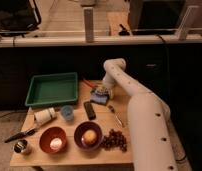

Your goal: Place towel in metal cup

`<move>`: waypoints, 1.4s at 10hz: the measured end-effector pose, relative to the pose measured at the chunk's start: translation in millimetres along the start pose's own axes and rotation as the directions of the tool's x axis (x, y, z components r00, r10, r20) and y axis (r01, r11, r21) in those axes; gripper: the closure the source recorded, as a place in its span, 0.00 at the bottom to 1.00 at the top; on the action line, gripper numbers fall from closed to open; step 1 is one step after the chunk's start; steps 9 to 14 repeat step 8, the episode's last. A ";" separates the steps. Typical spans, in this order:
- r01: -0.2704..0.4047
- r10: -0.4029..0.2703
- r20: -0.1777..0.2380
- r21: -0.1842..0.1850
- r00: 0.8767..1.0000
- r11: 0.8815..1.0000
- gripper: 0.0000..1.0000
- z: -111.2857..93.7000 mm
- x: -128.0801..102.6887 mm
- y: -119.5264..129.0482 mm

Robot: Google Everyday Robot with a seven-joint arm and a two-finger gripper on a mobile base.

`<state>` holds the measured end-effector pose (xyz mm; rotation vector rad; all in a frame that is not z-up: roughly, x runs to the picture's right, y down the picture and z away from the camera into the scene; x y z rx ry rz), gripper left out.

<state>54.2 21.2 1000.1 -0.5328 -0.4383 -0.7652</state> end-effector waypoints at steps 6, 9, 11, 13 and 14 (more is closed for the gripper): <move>-0.075 0.081 -0.095 0.068 0.992 0.995 1.00 -32.9 11.2 8.4; -0.107 0.127 -0.136 0.146 0.983 0.984 1.00 -78.3 5.5 8.2; -0.107 0.127 -0.136 0.146 0.983 0.984 1.00 -78.3 5.5 8.2; -0.107 0.127 -0.136 0.146 0.983 0.984 1.00 -78.3 5.5 8.2; -0.107 0.127 -0.136 0.146 0.983 0.984 1.00 -78.3 5.5 8.2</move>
